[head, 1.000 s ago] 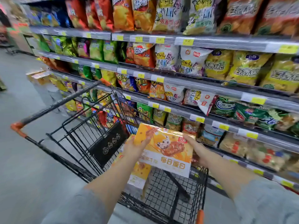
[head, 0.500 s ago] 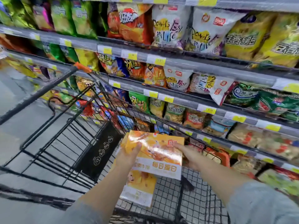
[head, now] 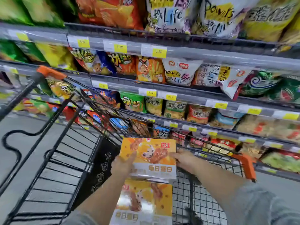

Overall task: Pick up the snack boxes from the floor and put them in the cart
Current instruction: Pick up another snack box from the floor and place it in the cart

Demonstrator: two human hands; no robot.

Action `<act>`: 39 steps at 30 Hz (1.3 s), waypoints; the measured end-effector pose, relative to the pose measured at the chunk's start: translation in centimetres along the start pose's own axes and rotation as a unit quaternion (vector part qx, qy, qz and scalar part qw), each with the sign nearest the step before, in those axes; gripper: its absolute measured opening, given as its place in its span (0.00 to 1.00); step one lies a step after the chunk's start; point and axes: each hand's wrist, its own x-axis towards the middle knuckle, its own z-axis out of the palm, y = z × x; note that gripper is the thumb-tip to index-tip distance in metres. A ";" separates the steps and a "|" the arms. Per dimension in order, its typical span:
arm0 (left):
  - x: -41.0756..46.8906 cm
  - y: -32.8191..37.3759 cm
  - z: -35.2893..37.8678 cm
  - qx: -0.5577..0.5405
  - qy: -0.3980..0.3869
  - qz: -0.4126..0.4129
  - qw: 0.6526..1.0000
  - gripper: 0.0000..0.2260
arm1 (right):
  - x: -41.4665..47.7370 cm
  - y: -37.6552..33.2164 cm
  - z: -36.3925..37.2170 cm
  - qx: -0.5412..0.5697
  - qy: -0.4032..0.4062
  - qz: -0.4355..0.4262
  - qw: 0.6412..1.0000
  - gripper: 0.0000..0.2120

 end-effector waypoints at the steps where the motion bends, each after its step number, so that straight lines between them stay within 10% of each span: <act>1: 0.3 0.3 -0.1 0.032 -0.003 -0.003 0.999 0.43 | 0.5 0.2 -0.1 0.004 -0.008 0.000 1.000 0.12; 4: 0.4 2.3 0.0 0.145 0.026 0.031 0.989 0.37 | -1.3 -1.4 -0.5 -0.004 -0.011 0.010 1.000 0.09; 17: -12.8 15.2 8.8 0.039 -0.093 0.305 0.947 0.17 | -12.2 -1.1 -13.3 0.005 0.115 -0.082 0.990 0.16; 39: -57.5 12.1 42.2 0.129 -0.381 0.510 0.760 0.11 | -44.6 35.1 -40.5 0.250 0.420 -0.080 0.869 0.07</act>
